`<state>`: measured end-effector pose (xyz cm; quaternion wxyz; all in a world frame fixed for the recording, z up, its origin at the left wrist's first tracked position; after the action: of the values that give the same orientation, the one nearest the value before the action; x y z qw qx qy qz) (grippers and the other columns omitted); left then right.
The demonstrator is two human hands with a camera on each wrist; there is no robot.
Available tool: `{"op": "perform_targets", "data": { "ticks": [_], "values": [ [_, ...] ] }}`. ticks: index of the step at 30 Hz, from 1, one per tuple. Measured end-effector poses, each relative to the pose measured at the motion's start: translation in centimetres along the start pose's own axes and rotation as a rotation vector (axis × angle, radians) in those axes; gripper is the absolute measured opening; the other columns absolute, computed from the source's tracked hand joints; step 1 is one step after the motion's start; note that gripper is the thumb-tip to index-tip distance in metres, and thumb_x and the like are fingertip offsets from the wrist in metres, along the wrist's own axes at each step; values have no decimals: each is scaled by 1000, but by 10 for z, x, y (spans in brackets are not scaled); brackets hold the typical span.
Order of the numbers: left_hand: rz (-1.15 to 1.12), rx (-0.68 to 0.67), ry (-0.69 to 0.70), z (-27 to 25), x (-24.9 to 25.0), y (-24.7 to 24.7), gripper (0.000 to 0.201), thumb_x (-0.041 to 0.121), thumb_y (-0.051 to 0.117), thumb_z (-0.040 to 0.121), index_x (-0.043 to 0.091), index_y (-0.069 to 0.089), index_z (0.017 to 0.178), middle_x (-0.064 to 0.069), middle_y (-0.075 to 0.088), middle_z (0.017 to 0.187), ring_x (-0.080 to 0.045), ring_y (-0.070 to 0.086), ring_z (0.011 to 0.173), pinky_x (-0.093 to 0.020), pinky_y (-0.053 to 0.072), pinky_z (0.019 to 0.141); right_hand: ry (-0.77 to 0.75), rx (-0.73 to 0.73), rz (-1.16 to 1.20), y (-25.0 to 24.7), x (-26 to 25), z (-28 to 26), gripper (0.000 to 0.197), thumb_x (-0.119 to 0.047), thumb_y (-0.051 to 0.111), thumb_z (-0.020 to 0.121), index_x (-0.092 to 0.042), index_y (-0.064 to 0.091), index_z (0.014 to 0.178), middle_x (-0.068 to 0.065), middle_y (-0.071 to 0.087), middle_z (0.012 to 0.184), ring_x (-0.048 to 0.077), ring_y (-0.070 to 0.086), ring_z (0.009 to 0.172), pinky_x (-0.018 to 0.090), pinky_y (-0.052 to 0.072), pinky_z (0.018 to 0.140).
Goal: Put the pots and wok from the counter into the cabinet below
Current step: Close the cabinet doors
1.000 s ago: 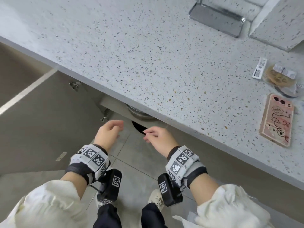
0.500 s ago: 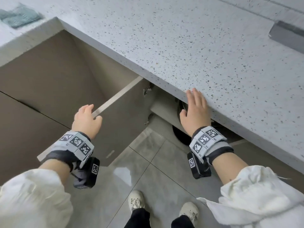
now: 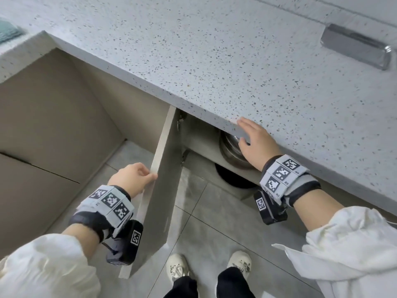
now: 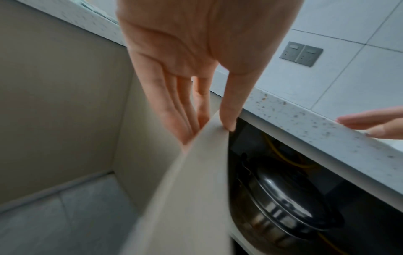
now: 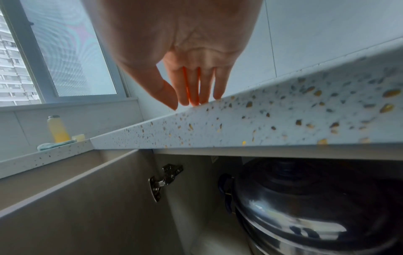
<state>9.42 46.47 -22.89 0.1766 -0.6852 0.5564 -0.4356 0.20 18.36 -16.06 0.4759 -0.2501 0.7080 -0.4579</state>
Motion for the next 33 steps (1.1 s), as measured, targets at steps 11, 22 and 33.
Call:
{"op": "perform_targets", "data": {
  "ticks": [11, 22, 33],
  "values": [
    [-261, -238, 258, 1, 148, 103, 15, 22, 52, 88, 24, 48, 74, 1, 66, 80, -19, 65, 81, -32, 49, 82, 77, -104, -29, -38, 72, -17, 48, -10, 36, 92, -19, 38, 139, -9, 25, 154, 13, 32, 138, 28, 29, 109],
    [-326, -100, 254, 20, 201, 129, 20, 10, 57, 81, 19, 50, 98, 4, 59, 112, -19, 59, 87, -42, 50, 91, -100, -142, -35, -39, 80, -14, 50, -7, 33, 93, -16, 32, 142, -6, 19, 156, 13, 27, 140, 27, 27, 110],
    [-189, -286, 136, 8, 234, 143, 61, 26, 53, 80, 11, 37, 137, -4, 42, 146, -27, 54, 121, -46, 41, 104, -116, -373, 84, -55, 85, -11, 44, -10, 36, 93, -18, 44, 135, -3, 28, 154, 14, 31, 138, 27, 26, 109]
  ]
}}
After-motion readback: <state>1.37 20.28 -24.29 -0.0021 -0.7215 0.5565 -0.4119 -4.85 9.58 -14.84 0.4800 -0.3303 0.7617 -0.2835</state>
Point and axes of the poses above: each hand's wrist, its own z-axis towards the middle knuckle, its own y-axis out of the palm, x = y × z, the point moved 7 cm from there along z, towards the middle knuckle
